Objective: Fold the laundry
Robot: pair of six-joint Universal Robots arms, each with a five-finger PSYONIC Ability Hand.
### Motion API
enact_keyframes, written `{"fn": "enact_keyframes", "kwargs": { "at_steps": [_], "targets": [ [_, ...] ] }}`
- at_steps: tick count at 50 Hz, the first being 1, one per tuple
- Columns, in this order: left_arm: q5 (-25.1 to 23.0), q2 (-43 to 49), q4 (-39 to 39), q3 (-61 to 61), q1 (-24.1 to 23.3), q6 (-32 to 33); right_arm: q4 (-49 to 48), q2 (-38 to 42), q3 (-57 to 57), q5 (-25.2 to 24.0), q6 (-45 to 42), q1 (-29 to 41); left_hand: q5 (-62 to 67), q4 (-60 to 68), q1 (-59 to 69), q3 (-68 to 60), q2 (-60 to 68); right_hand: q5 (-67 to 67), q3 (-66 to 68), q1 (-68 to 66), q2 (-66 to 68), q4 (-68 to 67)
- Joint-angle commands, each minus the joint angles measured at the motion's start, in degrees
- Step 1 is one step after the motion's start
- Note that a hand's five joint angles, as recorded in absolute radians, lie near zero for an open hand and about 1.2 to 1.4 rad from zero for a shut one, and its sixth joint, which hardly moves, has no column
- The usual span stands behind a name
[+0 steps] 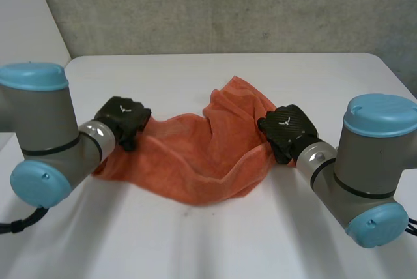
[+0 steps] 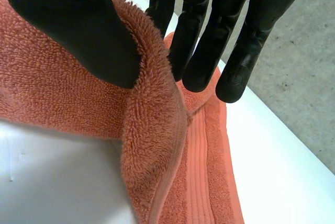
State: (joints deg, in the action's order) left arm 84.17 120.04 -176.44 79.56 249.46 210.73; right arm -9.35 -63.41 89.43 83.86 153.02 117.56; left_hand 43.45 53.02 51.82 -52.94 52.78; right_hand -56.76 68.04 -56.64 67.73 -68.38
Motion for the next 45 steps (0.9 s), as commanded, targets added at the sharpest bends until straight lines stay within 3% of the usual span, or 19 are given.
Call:
{"fn": "enact_keyframes", "kwargs": {
  "at_steps": [1,16,18,20,24,29,33,36,40,45],
  "targets": [
    [-0.06,1.6,-0.13,1.65,0.24,0.12,0.04,0.13,0.48,-0.01,-0.01,0.65,-1.84,-1.42,-0.21,1.33,-1.17,-13.24,11.96,-23.36,12.27,-11.62],
    [0.03,1.69,-0.31,1.74,0.24,0.21,0.04,0.31,0.66,0.07,-0.09,0.65,0.67,1.09,2.3,-1.18,1.34,-13.24,11.96,-23.36,12.27,-11.62],
    [0.38,1.25,-1.44,1.82,0.15,-0.06,0.04,0.31,0.57,0.08,-0.18,0.65,26.39,26.82,28.03,-26.91,27.06,-13.24,11.96,-23.36,12.27,-11.62],
    [0.47,0.99,-2.15,1.91,0.15,-0.14,0.12,0.48,0.31,0.08,-0.18,0.65,26.55,26.98,28.18,-27.06,27.22,-13.24,11.96,-23.36,12.27,-11.62],
    [0.64,-0.42,-8.81,1.48,0.32,-0.23,0.04,1.53,-0.74,0.08,-2.11,0.3,26.55,26.98,28.18,-27.06,27.22,-13.24,11.96,-23.36,12.27,-11.62],
    [0.99,-0.69,-15.41,-2.73,0.76,-0.15,-0.66,2.5,-10.11,0.95,-4.23,-0.32,26.55,26.98,28.18,-27.06,27.22,-13.24,11.96,-23.36,12.27,-11.62],
    [1.78,-2.08,-21.03,-12.12,0.76,-2.16,-2.94,2.5,-22.69,4.28,-1.16,-0.14,26.55,26.98,28.18,-27.06,27.22,-13.24,11.96,-23.36,12.27,-11.62],
    [4.5,-5.94,-27.96,-16.8,1.11,-6.8,-10.58,1.02,-30.09,6.31,4.9,-0.23,26.55,26.98,28.18,-27.06,27.22,-13.24,11.96,-23.36,12.27,-11.62],
    [6.79,-11.83,-38.77,-12.79,1.9,-13.13,-20.69,-7.06,-27.39,6.32,14.92,-0.58,26.55,26.98,28.18,-27.06,27.22,-13.24,11.96,-23.36,12.27,-11.62],
    [6.27,-14.4,-41.09,-3.38,2.61,-15.88,-19.92,-12.61,-17.73,4.56,17.05,-0.58,26.55,26.98,28.18,-27.06,27.22,-13.24,11.96,-23.36,12.27,-11.62]
  ]
}}
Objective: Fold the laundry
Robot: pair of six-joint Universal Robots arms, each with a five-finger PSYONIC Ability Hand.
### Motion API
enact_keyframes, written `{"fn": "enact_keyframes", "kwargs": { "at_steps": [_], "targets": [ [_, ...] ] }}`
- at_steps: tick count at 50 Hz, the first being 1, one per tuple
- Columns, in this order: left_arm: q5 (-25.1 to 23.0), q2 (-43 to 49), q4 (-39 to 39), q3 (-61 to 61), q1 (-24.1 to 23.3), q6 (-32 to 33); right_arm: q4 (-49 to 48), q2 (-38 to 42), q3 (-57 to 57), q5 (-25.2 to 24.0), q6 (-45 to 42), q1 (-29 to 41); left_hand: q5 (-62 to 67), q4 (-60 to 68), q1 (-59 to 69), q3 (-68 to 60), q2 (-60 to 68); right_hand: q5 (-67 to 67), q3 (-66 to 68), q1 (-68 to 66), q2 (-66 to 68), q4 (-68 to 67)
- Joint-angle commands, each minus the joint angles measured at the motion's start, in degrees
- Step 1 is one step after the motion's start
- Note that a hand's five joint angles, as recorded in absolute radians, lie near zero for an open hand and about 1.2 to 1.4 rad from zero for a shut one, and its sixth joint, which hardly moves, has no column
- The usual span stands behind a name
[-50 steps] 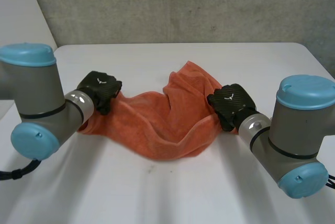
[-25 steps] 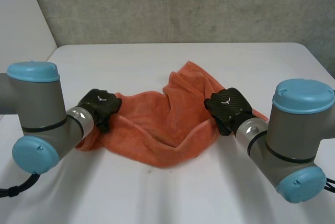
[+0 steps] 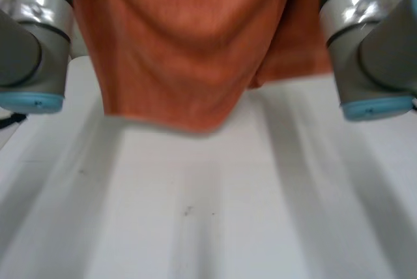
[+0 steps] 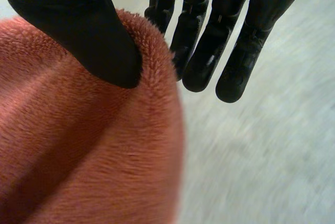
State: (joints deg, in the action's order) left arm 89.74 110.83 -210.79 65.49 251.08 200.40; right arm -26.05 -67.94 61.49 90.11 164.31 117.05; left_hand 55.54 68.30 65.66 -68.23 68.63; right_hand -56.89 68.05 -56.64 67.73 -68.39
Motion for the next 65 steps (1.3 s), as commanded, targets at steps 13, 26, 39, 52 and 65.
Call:
{"fn": "enact_keyframes", "kwargs": {
  "at_steps": [13,26,39,52,65],
  "targets": [
    [-3.52,-5.45,-2.34,37.78,1.61,-5.28,25.14,3.23,28.5,-8.63,-12.95,-0.16,14.46,11.7,14.34,-11.77,11.37,-13.11,11.95,-23.36,12.27,-11.61],
    [-4.84,-7.38,-2.43,41.82,3.81,-5.28,24.73,-3.06,27.63,-9.95,-2.09,-6.57,14.46,11.7,14.34,-11.77,11.37,52.59,-53.75,42.34,-53.44,54.1],
    [-4.84,-8.0,-2.34,42.35,4.77,-5.37,29.74,-5.27,31.75,-12.94,-7.24,-14.83,14.46,11.7,14.34,-11.77,11.37,49.4,-50.57,39.15,-50.25,50.91],
    [-4.92,-8.7,-2.17,41.03,11.1,-5.37,25.43,0.08,35.63,-26.64,-22.54,-26.08,14.46,11.7,14.34,-11.77,11.37,37.64,-38.8,27.39,-38.48,39.14],
    [-5.01,-7.91,-2.26,41.3,10.75,-5.46,23.68,8.7,33.34,-29.73,-24.39,-27.76,14.46,11.7,14.34,-11.77,11.37,32.27,-33.43,22.01,-33.11,33.77]
  ]
}}
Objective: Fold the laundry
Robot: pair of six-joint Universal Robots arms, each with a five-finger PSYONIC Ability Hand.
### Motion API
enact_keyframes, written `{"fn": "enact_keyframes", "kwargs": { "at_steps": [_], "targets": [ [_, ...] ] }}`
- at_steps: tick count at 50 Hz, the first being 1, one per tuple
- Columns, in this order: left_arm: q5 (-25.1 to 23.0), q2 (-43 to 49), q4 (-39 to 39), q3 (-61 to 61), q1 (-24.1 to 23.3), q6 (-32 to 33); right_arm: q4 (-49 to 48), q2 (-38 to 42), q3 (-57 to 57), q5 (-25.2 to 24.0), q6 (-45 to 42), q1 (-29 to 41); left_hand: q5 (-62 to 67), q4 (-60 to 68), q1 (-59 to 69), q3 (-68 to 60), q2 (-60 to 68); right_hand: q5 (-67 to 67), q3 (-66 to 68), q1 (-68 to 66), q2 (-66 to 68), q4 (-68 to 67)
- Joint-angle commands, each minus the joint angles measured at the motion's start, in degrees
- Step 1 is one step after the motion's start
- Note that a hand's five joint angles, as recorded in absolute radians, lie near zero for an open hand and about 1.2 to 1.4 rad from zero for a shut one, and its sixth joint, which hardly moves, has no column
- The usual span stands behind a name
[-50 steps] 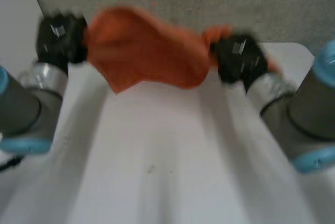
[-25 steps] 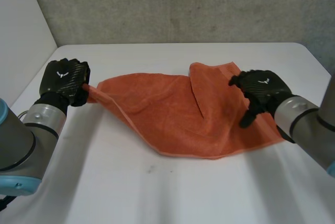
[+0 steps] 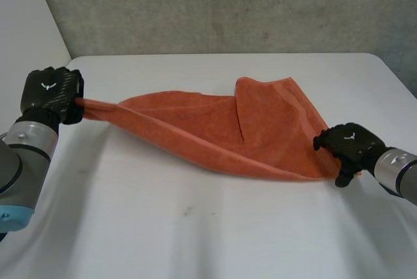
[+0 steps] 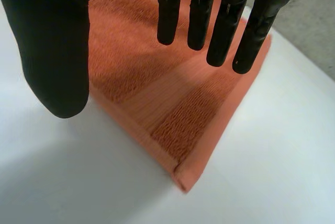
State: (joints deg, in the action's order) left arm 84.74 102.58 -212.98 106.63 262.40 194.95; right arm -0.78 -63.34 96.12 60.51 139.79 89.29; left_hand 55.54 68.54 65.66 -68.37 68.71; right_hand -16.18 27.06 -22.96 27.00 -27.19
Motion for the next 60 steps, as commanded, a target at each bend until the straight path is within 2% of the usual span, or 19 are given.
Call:
{"fn": "enact_keyframes", "kwargs": {
  "at_steps": [1,7,33,37,43,44,59,60],
  "targets": [
    [-0.02,0.43,-0.06,0.25,-0.66,-0.01,-2.12,4.37,-1.37,-0.13,0.13,0.01,14.46,11.46,14.34,-11.63,11.29,-10.13,9.24,-13.35,9.31,-9.12],
    [-0.02,0.6,-0.15,0.42,-0.84,-0.01,-6.16,5.51,-1.46,0.31,0.31,0.01,14.46,11.46,14.34,-11.63,11.29,-17.2,16.32,-20.42,16.38,-16.19],
    [-0.02,0.96,-0.06,0.51,-0.84,-0.01,-5.9,9.11,-7.44,2.77,1.1,0.36,14.46,11.46,14.34,-11.63,11.29,-18.89,18.01,-22.11,18.07,-17.88],
    [-0.02,0.96,-0.06,0.51,-0.84,-0.01,-5.81,10.78,-8.4,2.95,1.1,0.36,14.46,11.46,14.34,-11.63,11.29,-25.76,24.88,-28.98,24.94,-24.75],
    [-0.02,0.96,-0.06,0.51,-0.84,-0.01,-5.99,10.87,-8.85,2.86,1.27,0.36,14.46,11.46,14.34,-11.63,11.29,-52.83,51.94,-56.05,52.01,-51.82],
    [-0.02,0.96,-0.06,0.51,-0.84,-0.01,-6.07,10.87,-8.93,2.77,1.27,0.36,14.46,11.46,14.34,-11.63,11.29,-53.81,52.93,-57.03,52.99,-52.8],
    [-0.02,0.96,-0.06,0.69,-1.01,-0.01,-6.08,10.78,-11.04,2.95,5.76,0.62,14.46,11.46,14.34,-11.63,11.29,-53.82,52.94,-57.04,53.0,-52.81],
    [-0.02,0.96,-0.06,0.69,-1.01,-0.01,-5.81,10.78,-11.13,3.03,5.76,0.62,14.46,11.46,14.34,-11.63,11.29,-41.56,40.67,-44.78,40.74,-40.55]
  ]
}}
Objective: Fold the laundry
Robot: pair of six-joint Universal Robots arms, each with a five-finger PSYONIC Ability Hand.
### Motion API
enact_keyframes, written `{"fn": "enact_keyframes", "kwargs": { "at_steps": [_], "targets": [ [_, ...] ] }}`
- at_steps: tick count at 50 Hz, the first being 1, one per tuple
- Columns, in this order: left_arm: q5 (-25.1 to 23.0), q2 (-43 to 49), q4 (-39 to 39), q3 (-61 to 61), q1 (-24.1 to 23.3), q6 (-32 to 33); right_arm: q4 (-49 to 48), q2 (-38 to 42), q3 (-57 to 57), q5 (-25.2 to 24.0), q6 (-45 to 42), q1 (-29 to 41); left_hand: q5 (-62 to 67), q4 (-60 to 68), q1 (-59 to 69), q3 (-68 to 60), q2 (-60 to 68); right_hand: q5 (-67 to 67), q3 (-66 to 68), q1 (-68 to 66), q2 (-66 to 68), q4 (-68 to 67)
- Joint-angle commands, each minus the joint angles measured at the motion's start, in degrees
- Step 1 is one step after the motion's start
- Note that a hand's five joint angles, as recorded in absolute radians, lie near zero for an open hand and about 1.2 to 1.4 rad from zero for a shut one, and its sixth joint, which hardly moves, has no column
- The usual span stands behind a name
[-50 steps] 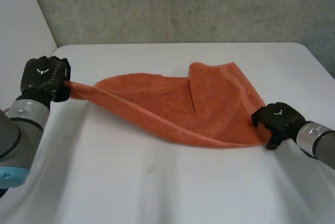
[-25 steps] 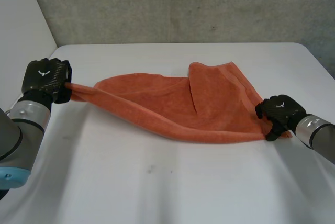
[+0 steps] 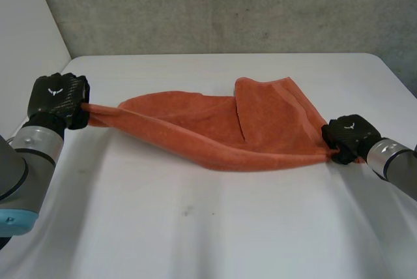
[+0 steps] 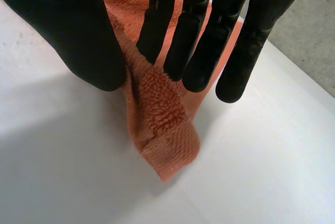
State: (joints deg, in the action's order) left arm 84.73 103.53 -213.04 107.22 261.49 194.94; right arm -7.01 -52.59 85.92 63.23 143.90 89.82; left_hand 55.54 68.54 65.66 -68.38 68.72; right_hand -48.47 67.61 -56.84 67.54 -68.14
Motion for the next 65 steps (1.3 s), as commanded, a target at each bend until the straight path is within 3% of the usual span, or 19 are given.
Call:
{"fn": "enact_keyframes", "kwargs": {
  "at_steps": [1,3,4,10,14,26,31,35,41,44,50,58,65],
  "targets": [
    [0.0,0.0,0.0,0.1,-0.1,0.0,0.41,0.03,-0.93,0.32,1.65,0.09,14.46,11.46,14.34,-11.62,11.28,-9.14,0.0,-10.78,0.08,0.52],
    [0.0,0.0,0.0,0.1,-0.1,0.0,0.59,-0.23,-1.02,0.41,2.09,0.0,14.46,11.46,14.34,-11.62,11.28,7.45,-16.59,5.82,-16.52,17.11],
    [0.0,0.0,0.0,0.1,-0.1,0.0,0.68,-0.58,-1.02,0.49,2.35,0.0,14.46,11.46,14.34,-11.62,11.28,8.68,-17.82,7.04,-17.74,18.34],
    [0.0,0.0,0.0,0.54,-0.19,0.0,1.29,-1.46,-1.19,0.49,5.25,-0.09,14.46,11.46,14.34,-11.62,11.28,9.86,-19.0,8.23,-18.93,19.53],
    [0.0,0.0,0.0,0.54,-0.54,0.09,1.29,-1.37,-1.63,0.58,5.52,-0.26,14.46,11.46,14.34,-11.62,11.28,17.93,-27.07,16.3,-27.0,27.6],
    [0.0,0.0,-0.09,0.63,-0.72,0.09,1.21,-0.94,-2.07,0.67,5.26,-0.53,14.46,11.46,14.34,-11.62,11.28,16.93,-26.07,15.3,-26.0,26.6],
    [0.0,0.0,-0.09,0.71,-0.72,0.09,1.12,0.12,-2.42,0.76,5.17,-0.53,14.46,11.46,14.34,-11.62,11.28,10.23,-19.37,8.6,-19.3,19.89],
    [0.0,0.0,-0.09,0.89,-0.72,0.09,1.29,0.65,-2.95,0.76,5.08,-0.35,14.46,11.46,14.34,-11.62,11.28,-21.44,12.3,-23.07,12.37,-11.77],
    [0.09,-0.17,0.35,0.89,-0.81,0.18,1.38,0.3,-3.39,0.93,5.61,-0.44,14.46,11.46,14.34,-11.62,11.28,-21.53,12.39,-23.16,12.46,-11.86],
    [0.09,-1.22,1.57,0.89,-1.24,0.35,2.52,-2.59,-3.39,2.07,5.7,-0.53,14.46,11.46,14.34,-11.62,11.28,-21.53,12.39,-23.16,12.46,-11.86],
    [-0.09,-8.25,7.55,0.36,-1.69,1.58,13.74,-17.52,-4.44,7.6,3.51,-0.7,14.46,11.46,14.34,-11.62,11.28,-21.53,12.39,-23.16,12.46,-11.86],
    [-0.09,-20.55,12.74,-0.08,-1.33,1.76,28.16,-32.64,-5.06,8.93,-2.72,-0.79,14.46,11.46,14.34,-11.62,11.28,-21.53,12.39,-23.16,12.46,-11.86],
    [-0.09,-23.55,20.47,0.01,-1.34,2.11,39.34,-35.65,-1.03,9.55,-11.87,-0.53,14.46,11.46,14.34,-11.62,11.28,-21.53,12.39,-23.16,12.46,-11.86]
  ]
}}
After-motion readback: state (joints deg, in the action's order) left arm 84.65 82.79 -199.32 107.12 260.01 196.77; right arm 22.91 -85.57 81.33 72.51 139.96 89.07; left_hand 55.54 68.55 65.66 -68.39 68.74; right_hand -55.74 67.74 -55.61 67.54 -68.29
